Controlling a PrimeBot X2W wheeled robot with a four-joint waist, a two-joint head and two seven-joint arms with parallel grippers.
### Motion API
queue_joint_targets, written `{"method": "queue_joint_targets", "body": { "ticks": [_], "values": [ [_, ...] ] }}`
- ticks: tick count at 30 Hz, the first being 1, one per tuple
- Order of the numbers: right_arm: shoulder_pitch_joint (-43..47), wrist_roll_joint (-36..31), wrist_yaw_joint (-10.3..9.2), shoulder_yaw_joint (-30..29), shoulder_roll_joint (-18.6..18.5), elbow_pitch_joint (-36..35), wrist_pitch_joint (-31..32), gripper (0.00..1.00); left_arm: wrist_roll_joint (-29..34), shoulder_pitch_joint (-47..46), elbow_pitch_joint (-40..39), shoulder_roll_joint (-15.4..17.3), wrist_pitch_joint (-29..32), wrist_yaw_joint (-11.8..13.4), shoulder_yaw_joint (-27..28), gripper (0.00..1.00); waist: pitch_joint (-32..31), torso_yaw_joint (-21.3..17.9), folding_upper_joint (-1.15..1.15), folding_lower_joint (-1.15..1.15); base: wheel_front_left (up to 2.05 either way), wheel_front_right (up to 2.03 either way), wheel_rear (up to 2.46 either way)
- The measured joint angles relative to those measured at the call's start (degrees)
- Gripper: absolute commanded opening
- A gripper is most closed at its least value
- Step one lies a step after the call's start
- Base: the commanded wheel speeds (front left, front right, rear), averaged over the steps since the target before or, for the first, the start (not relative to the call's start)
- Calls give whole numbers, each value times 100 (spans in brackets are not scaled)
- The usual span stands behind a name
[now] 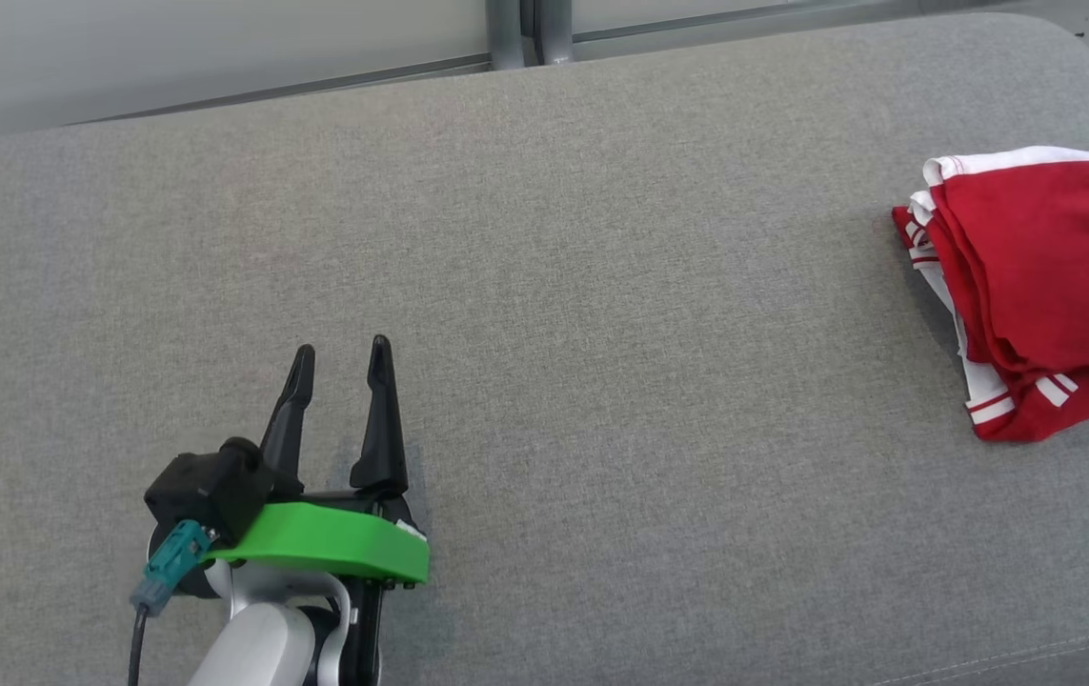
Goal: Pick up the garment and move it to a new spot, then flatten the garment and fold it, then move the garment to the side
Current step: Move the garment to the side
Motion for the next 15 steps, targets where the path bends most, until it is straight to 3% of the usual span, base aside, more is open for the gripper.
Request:
{"method": "queue_joint_targets", "body": {
  "ticks": [15],
  "values": [
    [-155, 566, 0, -315, 485, -407, -969, 100, -158, 168, 181, 157, -176, 12, 354, 100, -583, -16, 0, 0, 0, 0, 0]
  ]
}}
